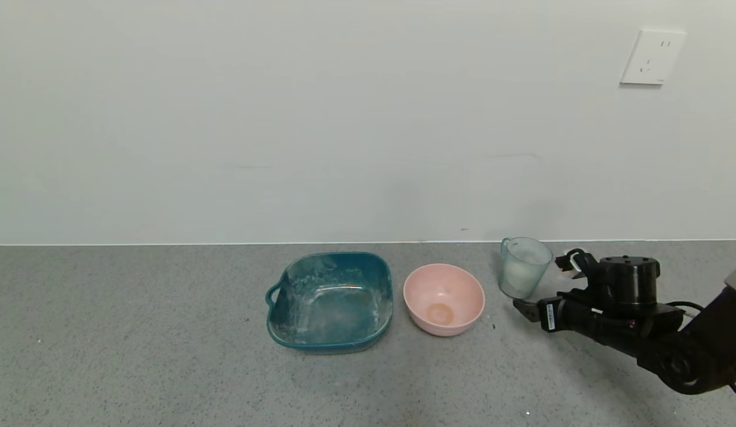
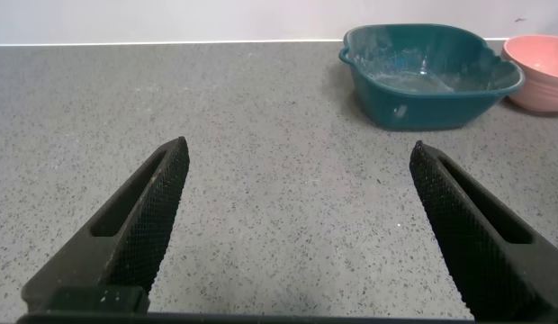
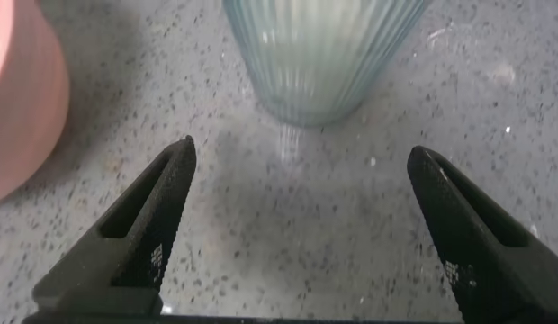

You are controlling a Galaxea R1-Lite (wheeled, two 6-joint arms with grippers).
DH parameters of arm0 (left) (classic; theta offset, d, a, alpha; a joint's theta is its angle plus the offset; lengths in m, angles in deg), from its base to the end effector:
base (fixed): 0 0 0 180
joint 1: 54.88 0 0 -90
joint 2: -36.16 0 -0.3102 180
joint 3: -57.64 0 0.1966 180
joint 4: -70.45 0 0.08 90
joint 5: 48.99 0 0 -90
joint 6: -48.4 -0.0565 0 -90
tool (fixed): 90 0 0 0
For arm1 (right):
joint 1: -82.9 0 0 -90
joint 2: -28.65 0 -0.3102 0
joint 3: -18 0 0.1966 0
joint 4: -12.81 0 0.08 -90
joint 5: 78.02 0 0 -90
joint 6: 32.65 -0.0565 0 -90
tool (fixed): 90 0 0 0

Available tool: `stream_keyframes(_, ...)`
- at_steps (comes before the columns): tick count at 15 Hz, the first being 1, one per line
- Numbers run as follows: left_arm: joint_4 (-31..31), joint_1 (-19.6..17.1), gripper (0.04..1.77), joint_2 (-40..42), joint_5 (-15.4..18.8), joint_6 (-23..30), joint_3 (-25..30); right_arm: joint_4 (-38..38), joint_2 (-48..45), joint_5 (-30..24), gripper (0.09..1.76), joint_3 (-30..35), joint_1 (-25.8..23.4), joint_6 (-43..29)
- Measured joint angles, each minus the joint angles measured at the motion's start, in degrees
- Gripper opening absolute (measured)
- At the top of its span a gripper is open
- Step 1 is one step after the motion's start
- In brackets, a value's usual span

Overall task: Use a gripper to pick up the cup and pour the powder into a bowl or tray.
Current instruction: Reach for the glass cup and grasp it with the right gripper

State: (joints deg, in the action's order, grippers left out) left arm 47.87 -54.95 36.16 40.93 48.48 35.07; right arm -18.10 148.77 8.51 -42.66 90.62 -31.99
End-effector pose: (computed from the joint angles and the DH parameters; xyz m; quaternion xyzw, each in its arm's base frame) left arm 0.0078 0.0001 0.0754 -0.0007 0.0001 0.0013 1.0000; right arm 0.3715 0.0538 0.0338 -0.0147 0.2459 0.0959 0.9644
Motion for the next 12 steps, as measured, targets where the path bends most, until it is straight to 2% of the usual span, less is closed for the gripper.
stream_keyframes(7,0.00,0.00,1.76,0.00,0.00,0.00,0.00,-6.70,5.53,1.99,1.71,-3.73,0.35,0.50)
stream_keyframes(12,0.00,0.00,1.76,0.00,0.00,0.00,0.00,-15.85,9.18,2.61,1.71,-3.86,0.83,0.39)
